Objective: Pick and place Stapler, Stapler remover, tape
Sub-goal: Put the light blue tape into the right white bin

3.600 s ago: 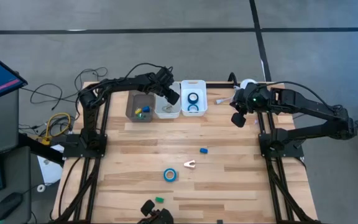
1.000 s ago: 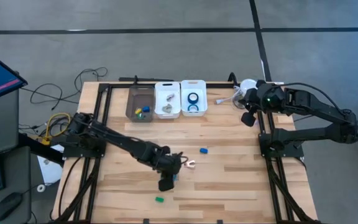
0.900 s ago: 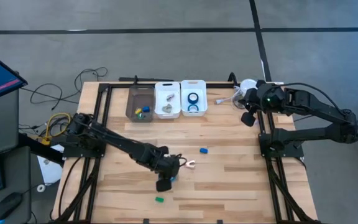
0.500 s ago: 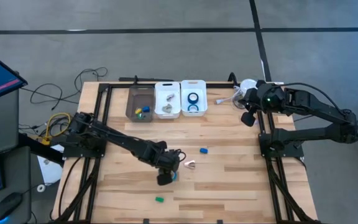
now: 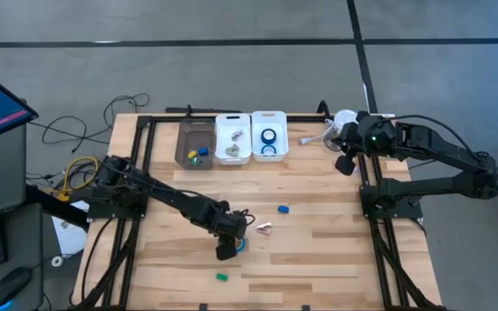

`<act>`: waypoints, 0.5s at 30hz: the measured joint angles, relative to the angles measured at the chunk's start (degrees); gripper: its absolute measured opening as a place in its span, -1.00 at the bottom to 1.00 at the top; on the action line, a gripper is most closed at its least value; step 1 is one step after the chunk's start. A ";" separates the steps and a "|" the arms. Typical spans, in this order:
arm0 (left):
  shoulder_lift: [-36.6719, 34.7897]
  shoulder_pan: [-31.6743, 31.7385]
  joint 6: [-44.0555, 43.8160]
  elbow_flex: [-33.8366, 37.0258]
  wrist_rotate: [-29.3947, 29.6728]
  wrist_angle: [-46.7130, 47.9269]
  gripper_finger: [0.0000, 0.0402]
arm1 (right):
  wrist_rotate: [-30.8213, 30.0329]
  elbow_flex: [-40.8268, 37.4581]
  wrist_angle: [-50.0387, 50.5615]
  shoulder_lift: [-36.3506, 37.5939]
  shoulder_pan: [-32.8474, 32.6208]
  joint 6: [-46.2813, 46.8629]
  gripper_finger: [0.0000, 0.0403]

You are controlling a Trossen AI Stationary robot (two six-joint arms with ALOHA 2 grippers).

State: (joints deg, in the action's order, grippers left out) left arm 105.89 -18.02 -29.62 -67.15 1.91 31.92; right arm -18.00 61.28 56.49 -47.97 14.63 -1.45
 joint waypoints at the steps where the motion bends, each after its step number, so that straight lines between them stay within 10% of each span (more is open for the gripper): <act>1: 0.00 0.03 -0.43 0.51 -0.02 -0.19 -0.30 | 0.00 0.01 0.00 0.00 0.00 0.00 -1.00; 15: 0.20 0.09 -3.10 6.03 -2.59 -11.59 -0.30 | -0.02 0.02 0.00 0.00 -0.02 0.00 -1.00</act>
State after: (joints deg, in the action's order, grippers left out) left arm 106.09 -17.93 -32.72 -61.12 -0.68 20.33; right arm -18.02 61.30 56.49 -47.97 14.61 -1.45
